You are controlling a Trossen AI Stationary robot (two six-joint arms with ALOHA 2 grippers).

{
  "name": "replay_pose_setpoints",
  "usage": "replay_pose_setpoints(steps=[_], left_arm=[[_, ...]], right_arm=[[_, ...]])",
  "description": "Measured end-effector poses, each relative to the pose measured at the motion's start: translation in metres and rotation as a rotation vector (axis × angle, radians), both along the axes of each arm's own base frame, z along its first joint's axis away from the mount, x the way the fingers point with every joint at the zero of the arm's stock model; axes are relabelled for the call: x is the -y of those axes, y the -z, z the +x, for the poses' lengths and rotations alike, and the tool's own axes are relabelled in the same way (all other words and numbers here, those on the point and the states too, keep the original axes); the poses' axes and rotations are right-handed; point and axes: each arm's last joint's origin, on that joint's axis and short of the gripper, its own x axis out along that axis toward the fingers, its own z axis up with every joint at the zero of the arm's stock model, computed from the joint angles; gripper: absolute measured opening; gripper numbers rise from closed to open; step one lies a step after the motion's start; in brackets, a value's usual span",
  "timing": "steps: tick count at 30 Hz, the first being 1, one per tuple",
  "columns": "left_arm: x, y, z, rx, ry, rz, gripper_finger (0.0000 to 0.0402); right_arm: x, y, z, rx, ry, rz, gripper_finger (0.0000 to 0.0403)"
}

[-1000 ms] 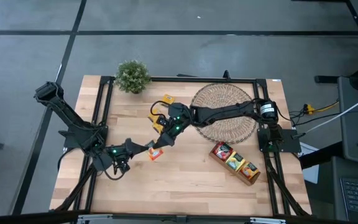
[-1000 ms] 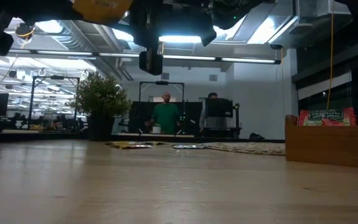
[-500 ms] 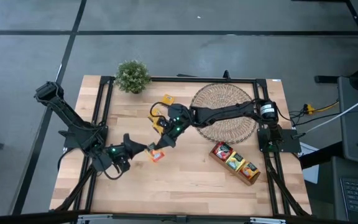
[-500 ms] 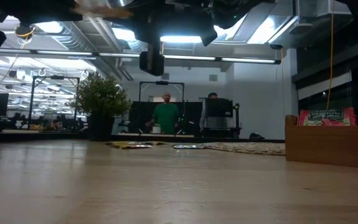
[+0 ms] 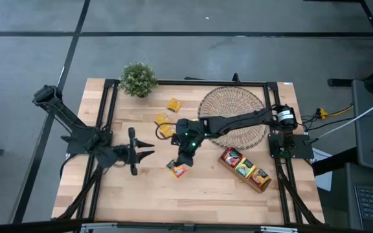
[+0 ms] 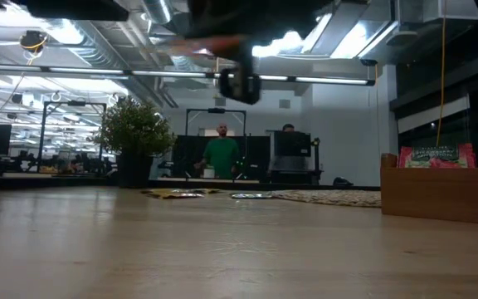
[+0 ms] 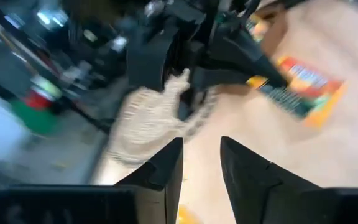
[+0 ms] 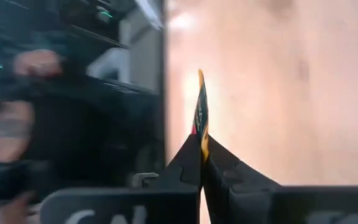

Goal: Pick & Place Tea
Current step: Put the orange tea bag into the right slot of the wooden organizer

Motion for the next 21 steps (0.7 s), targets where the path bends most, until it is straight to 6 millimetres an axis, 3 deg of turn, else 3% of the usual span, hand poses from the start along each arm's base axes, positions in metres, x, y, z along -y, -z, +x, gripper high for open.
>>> replay_pose_setpoints(steps=[11, 17, 21], left_arm=[[-0.053, 0.002, 0.034, -0.039, 0.073, -0.593, 0.0114], [-0.069, 0.001, 0.043, -0.017, 0.11, -0.667, 0.0114], [-0.074, 0.002, 0.045, -0.024, 0.104, -0.676, 0.0114]], right_arm=[[-0.043, -0.02, -0.025, 0.046, 0.14, -0.489, 0.0004], [-0.047, -0.021, -0.026, 0.082, 0.296, -0.741, 0.0005], [-0.046, -0.023, -0.025, 0.112, 0.347, -0.806, 0.0005]])
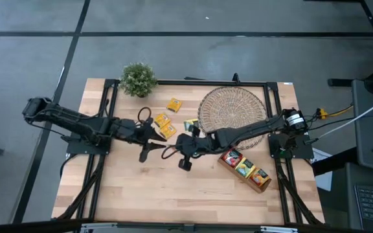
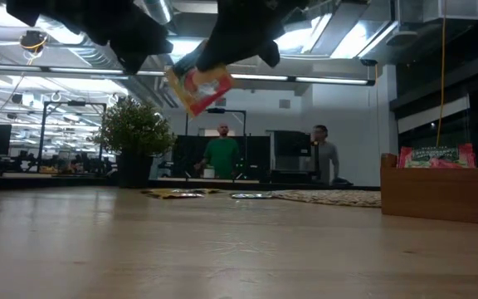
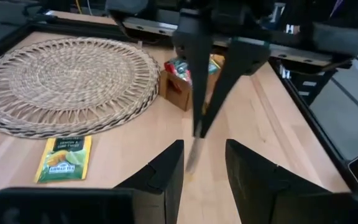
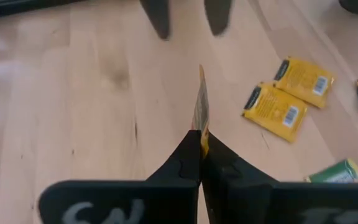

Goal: Pick & Place Tea
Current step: Put the orange tea bag into the right slot of the wooden organizer

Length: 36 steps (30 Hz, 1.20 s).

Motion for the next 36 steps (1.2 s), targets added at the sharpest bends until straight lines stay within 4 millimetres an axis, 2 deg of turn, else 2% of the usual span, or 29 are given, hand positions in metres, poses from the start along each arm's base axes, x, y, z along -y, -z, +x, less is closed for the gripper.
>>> replay_pose_setpoints(steps=[8, 12, 21, 29, 36], left_arm=[[-0.008, 0.007, -0.002, -0.073, -0.054, 0.028, 0.0114], [-0.01, 0.008, -0.002, -0.089, -0.018, 0.049, 0.0114], [-0.009, 0.008, -0.002, -0.09, 0.029, 0.08, 0.0114], [-0.008, 0.016, -0.006, -0.178, 0.09, 0.067, 0.0114], [-0.009, 0.013, -0.005, -0.146, 0.049, 0.075, 0.0114]], right_arm=[[-0.001, -0.005, 0.004, 0.058, -0.032, -0.023, 0.0005], [-0.001, -0.008, 0.007, 0.102, -0.023, -0.034, 0.0006], [0.0, -0.009, 0.007, 0.108, -0.006, -0.075, 0.0006], [0.003, -0.008, 0.007, 0.102, -0.007, -0.104, 0.0006], [0.005, -0.008, 0.008, 0.1, -0.037, -0.073, 0.0006]])
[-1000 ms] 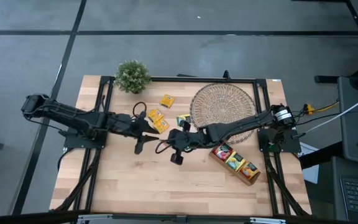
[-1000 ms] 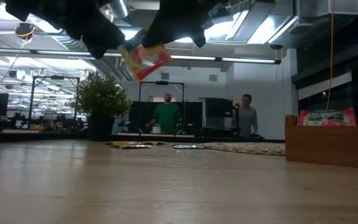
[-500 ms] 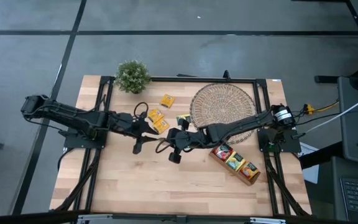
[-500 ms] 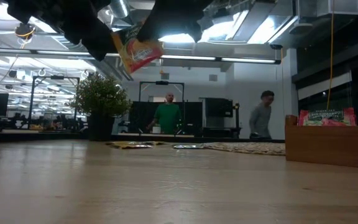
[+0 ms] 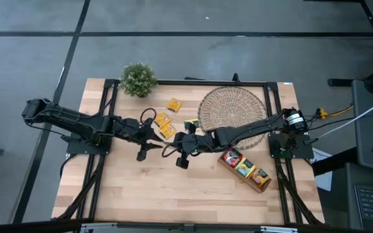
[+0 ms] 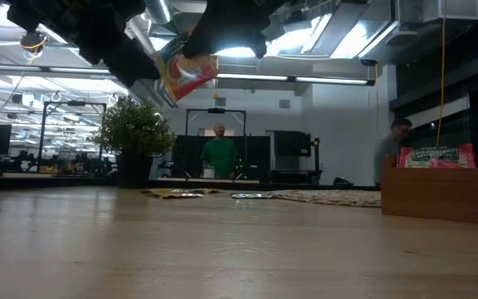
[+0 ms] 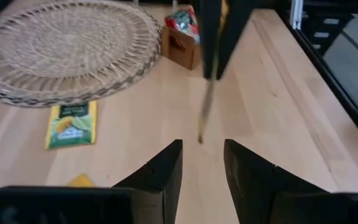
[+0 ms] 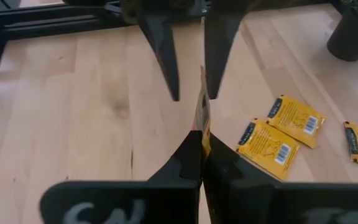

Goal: Pick & Place Tea
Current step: Put the orange tea bag into the right slot of the wooden organizer

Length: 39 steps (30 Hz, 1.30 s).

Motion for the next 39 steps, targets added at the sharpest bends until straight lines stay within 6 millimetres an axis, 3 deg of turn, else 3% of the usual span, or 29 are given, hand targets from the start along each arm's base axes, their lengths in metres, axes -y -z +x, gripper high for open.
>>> replay_pose_setpoints(steps=[12, 15, 20, 24, 31, 39], left_arm=[[0.001, -0.007, 0.003, 0.077, 0.018, 0.004, 0.0108], [0.001, -0.007, 0.003, 0.076, 0.019, 0.003, 0.0085], [0.001, -0.006, 0.003, 0.076, 0.019, 0.003, 0.0013], [0.001, -0.006, 0.003, 0.073, 0.018, 0.002, 0.0003], [0.0, -0.007, 0.001, 0.0, -0.002, -0.017, 0.0002], [0.003, -0.025, 0.006, -0.079, -0.009, 0.049, 0.0002]], right_arm=[[0.001, -0.001, 0.001, 0.011, 0.0, -0.002, 0.0006], [0.001, -0.002, 0.001, 0.019, -0.009, -0.014, 0.0006], [0.002, -0.002, 0.002, 0.028, -0.007, -0.015, 0.0006], [0.003, -0.002, 0.002, 0.027, -0.006, -0.017, 0.0008], [0.003, -0.002, 0.002, 0.021, -0.019, -0.035, 0.006], [0.006, -0.004, 0.004, 0.038, -0.018, -0.03, 0.0121]])
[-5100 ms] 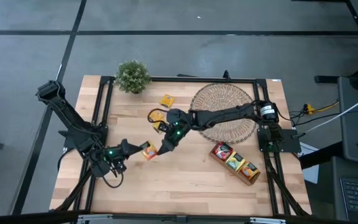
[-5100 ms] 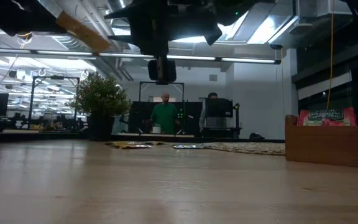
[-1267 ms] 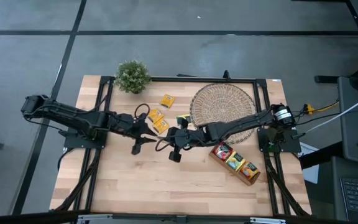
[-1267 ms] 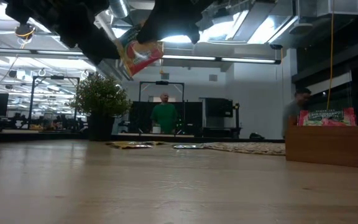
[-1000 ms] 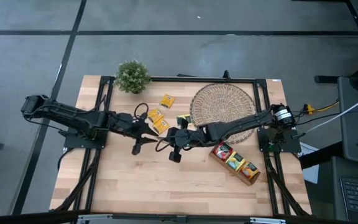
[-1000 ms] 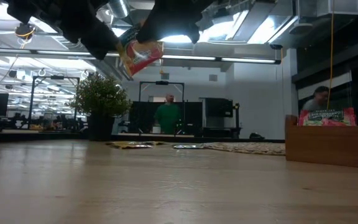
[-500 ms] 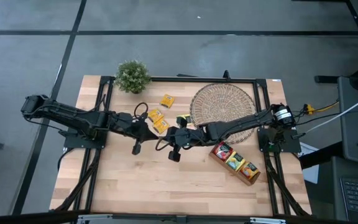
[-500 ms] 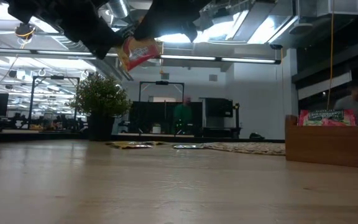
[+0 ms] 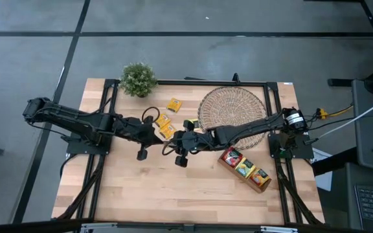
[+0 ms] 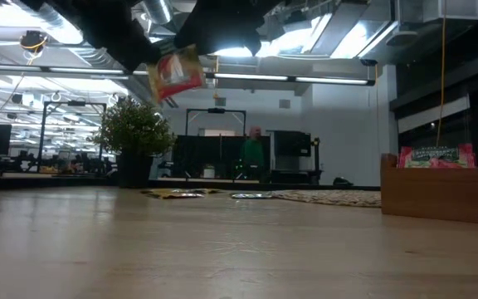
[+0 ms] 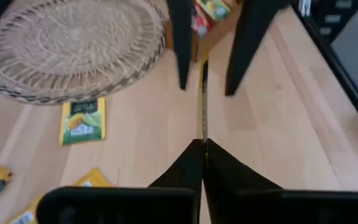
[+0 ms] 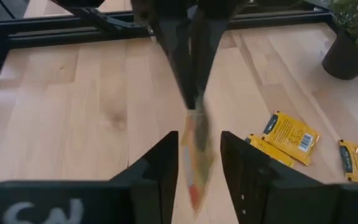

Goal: Pick & Place Tea
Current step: Put the orange tea bag into the right slot of the wooden organizer

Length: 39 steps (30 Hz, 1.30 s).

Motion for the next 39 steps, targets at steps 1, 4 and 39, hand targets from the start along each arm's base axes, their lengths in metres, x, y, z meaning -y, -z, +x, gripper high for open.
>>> replay_pose_setpoints(steps=[1, 4, 39], left_arm=[[0.0, 0.0, 0.001, -0.021, 0.003, 0.004, 0.0002], [0.001, 0.002, 0.007, -0.066, 0.01, 0.02, 0.0002], [0.003, -0.005, 0.017, -0.121, 0.05, 0.037, 0.0007]], right_arm=[[0.0, 0.0, 0.0, 0.005, -0.002, -0.002, 0.0123], [0.0, -0.001, 0.001, 0.013, -0.013, -0.016, 0.0125], [0.0, 0.002, -0.001, -0.022, -0.018, 0.017, 0.0009]])
